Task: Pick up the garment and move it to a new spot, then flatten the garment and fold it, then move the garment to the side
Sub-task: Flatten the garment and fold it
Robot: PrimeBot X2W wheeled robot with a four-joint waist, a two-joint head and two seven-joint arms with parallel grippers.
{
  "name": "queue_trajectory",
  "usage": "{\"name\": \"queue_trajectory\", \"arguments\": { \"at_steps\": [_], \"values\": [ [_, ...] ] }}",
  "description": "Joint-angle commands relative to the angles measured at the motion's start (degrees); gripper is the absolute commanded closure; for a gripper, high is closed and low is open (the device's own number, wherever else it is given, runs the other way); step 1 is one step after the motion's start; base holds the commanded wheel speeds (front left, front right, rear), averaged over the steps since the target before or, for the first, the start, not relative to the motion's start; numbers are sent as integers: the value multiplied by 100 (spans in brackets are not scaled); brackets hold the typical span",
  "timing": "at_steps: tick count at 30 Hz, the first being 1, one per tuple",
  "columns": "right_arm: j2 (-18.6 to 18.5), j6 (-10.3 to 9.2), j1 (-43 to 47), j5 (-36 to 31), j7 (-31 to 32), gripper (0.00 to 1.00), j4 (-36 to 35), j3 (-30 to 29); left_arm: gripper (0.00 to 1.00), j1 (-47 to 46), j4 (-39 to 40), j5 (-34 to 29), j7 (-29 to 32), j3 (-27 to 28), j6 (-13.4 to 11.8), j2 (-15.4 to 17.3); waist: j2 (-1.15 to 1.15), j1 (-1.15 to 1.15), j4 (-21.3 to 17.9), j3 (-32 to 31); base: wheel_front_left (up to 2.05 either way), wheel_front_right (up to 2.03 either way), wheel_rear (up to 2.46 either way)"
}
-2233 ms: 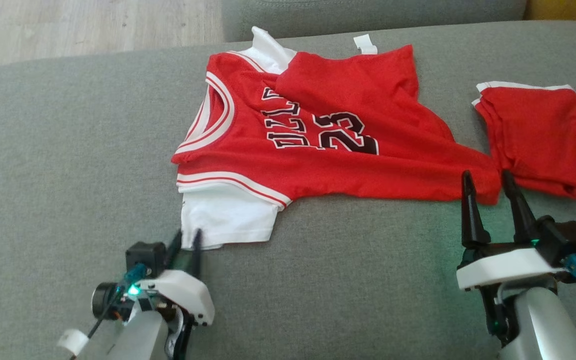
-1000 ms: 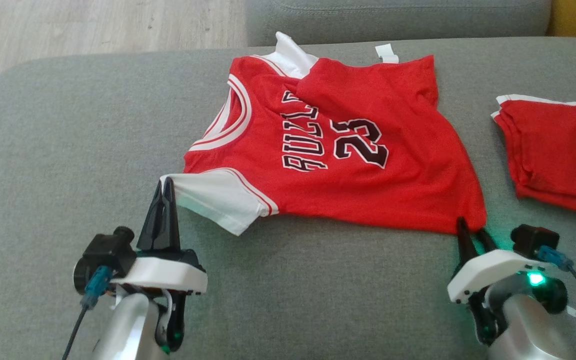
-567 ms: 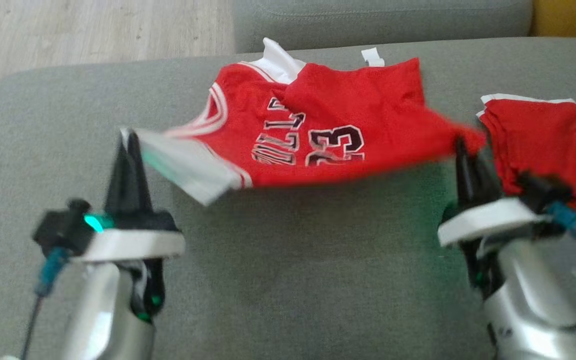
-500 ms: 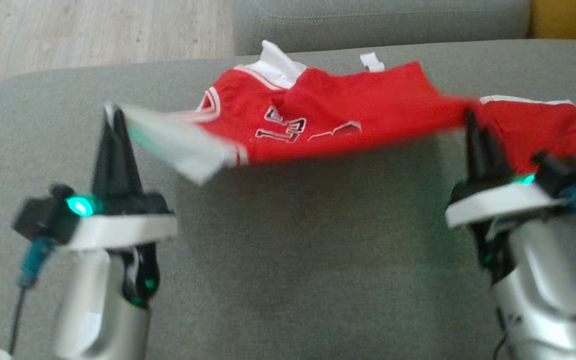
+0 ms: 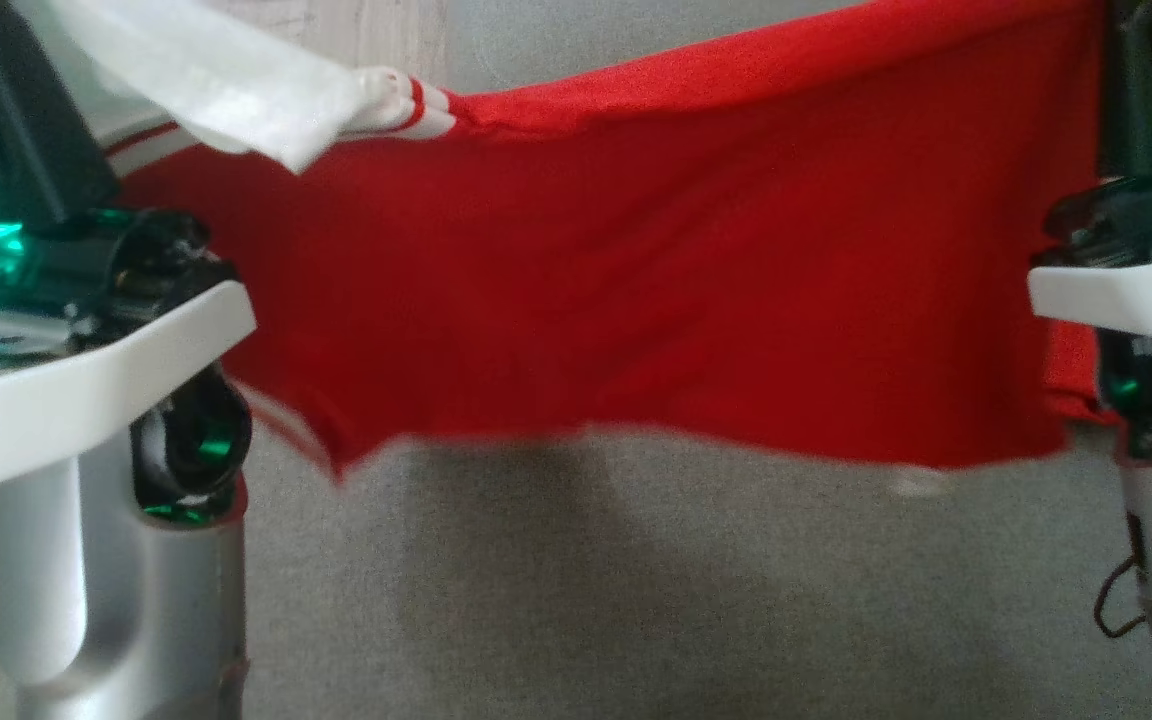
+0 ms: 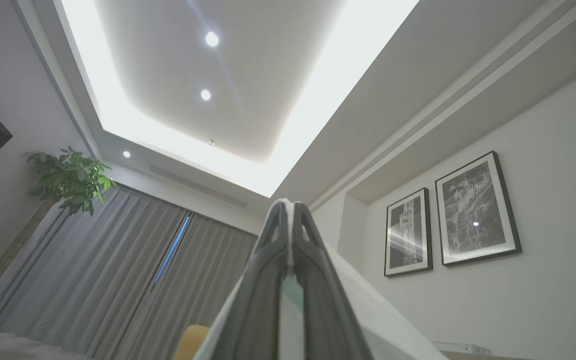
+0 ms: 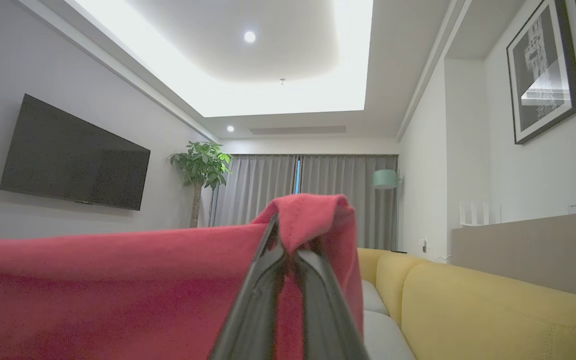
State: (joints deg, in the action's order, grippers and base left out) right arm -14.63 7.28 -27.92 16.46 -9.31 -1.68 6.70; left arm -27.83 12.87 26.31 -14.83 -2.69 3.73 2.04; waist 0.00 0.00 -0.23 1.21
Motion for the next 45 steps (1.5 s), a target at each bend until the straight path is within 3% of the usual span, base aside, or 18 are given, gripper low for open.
{"name": "queue_trajectory", "arguments": {
  "at_steps": [1,7,14,21,27,31,38,45],
  "values": [
    [-44,21,-186,-62,176,100,-403,-40,100,-240,355,44,27,141,-101,84,0,0,-18,-28,0,0,0],
    [87,21,7,-192,701,100,-905,-288,100,-275,663,55,408,118,-323,144,0,0,-36,73,0,0,0],
    [238,21,-376,-94,1324,100,-436,-353,100,-911,-174,305,1008,174,-340,313,0,0,-12,620,0,0,0],
    [53,21,-2492,75,1381,100,1337,176,100,-3060,-2128,405,1359,375,-159,857,0,0,13,1709,0,0,0],
    [32,21,-4624,-120,600,100,3145,378,100,-5075,-3807,181,906,493,-130,1267,0,0,136,2312,0,0,0],
    [95,21,-5243,-312,73,100,4138,471,100,-5720,-4629,31,535,371,-5,1368,0,0,273,2456,0,0,0],
    [143,21,-4887,-163,-342,100,5263,997,100,-5344,-5430,-88,100,-13,276,1280,0,0,447,2459,0,0,0],
    [-1,21,-3861,463,-187,100,5811,1921,100,-3760,-5308,-162,-13,-182,356,1179,0,0,516,2076,0,0,0]
  ]
}}
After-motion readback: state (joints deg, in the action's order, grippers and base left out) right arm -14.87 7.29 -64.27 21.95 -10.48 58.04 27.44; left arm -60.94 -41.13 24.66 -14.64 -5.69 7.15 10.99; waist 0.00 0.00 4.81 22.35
